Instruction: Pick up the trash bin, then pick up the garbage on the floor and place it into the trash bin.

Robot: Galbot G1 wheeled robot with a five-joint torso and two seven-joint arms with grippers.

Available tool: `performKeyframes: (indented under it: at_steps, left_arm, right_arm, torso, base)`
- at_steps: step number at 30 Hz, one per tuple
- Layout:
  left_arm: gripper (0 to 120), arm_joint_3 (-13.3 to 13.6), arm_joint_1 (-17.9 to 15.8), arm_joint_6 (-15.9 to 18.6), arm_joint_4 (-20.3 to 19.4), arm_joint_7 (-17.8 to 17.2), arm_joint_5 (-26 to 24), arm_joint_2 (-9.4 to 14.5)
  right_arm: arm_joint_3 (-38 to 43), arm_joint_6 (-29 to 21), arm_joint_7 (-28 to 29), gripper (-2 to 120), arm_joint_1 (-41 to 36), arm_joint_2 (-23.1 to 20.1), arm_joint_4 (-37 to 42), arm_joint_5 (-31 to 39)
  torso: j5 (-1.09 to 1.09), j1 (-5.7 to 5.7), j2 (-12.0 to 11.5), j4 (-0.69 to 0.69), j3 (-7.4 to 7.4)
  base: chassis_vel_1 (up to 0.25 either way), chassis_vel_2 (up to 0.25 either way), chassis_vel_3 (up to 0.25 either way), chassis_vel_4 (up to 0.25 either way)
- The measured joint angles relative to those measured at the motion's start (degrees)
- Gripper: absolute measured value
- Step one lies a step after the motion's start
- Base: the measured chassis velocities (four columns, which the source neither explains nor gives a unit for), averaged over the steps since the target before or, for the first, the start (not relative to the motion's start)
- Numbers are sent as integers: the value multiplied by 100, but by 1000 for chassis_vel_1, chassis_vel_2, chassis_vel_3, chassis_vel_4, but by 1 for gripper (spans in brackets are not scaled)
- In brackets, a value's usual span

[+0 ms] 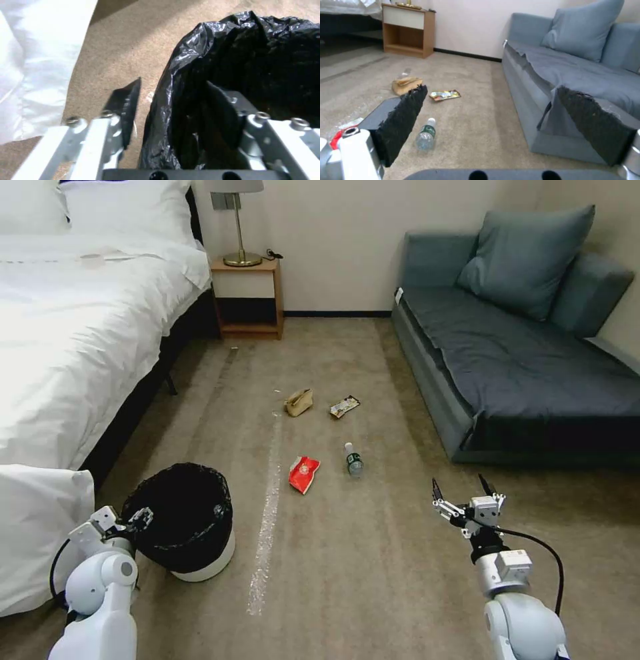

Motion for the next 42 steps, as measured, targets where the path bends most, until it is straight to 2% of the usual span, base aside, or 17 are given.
performKeyframes:
  at_steps: [2,4,5,6,8,9,12,23,28,29,31,34,36,42]
  left_arm:
    - [39,4,3,-15,6,7,-3,-9]
    - [35,6,5,-18,4,11,-5,-13]
    - [27,9,11,-19,-7,18,-13,-17]
    - [27,9,11,-19,-7,18,-13,-17]
    - [17,16,24,-19,-37,31,-34,-19]
    - [17,16,24,-19,-37,31,-34,-19]
    - [5,26,51,-14,-82,49,-70,-31]
    - [5,16,131,-53,-108,59,-65,-68]
    - [5,17,226,-218,-196,207,123,-79]
    - [5,22,278,-336,-299,333,271,-83]
    - [5,28,333,-530,-554,487,494,-83]
    - [4,36,352,-609,-700,535,596,-84]
    - [4,73,364,-724,-975,618,725,-87]
    - [4,129,378,-853,-1223,670,784,-88]
  right_arm:
    - [-5,21,-3,100,0,8,-9,-4]
    - [-6,27,-4,100,1,11,-12,-5]
    - [-6,34,-5,100,5,14,-16,-5]
    - [-6,34,-5,100,5,14,-16,-5]
    - [-7,54,-5,100,16,20,-33,-4]
    - [-7,54,-5,100,16,20,-33,-4]
    - [-11,88,-5,100,28,37,-81,-1]
    - [-19,131,4,100,22,46,-97,2]
    - [-19,131,10,100,20,45,-76,4]
    - [-18,132,13,100,20,50,-73,5]
    - [-22,144,16,100,22,62,-80,2]
    - [-29,152,16,100,26,73,-93,-1]
    - [-51,166,21,100,32,92,-104,-10]
    - [-59,176,28,100,38,107,-108,-16]
  torso:
    - [-3,0,0,0,0]
    - [-3,0,0,0,0]
    - [-4,0,0,0,0]
    - [-4,0,0,0,0]
    - [-6,0,0,0,0]
    - [-6,0,0,0,0]
    - [-9,0,0,-1,1]
    - [-6,0,0,-2,1]
    - [-10,0,-1,-2,2]
    - [-16,0,-2,-2,3]
    - [-9,0,-2,-2,3]
    - [-5,0,-2,-1,3]
    - [-8,0,-2,-1,2]
    - [-6,0,-2,-2,2]
  base:
    - [0,0,0,0]
    - [0,0,0,0]
    - [0,0,0,0]
    - [0,0,0,0]
    - [0,0,0,0]
    - [0,0,0,0]
    - [0,0,0,0]
    - [0,0,0,0]
    - [0,0,0,0]
    - [0,0,0,0]
    - [0,0,0,0]
    - [0,0,0,0]
    - [0,0,0,0]
    - [0,0,0,0]
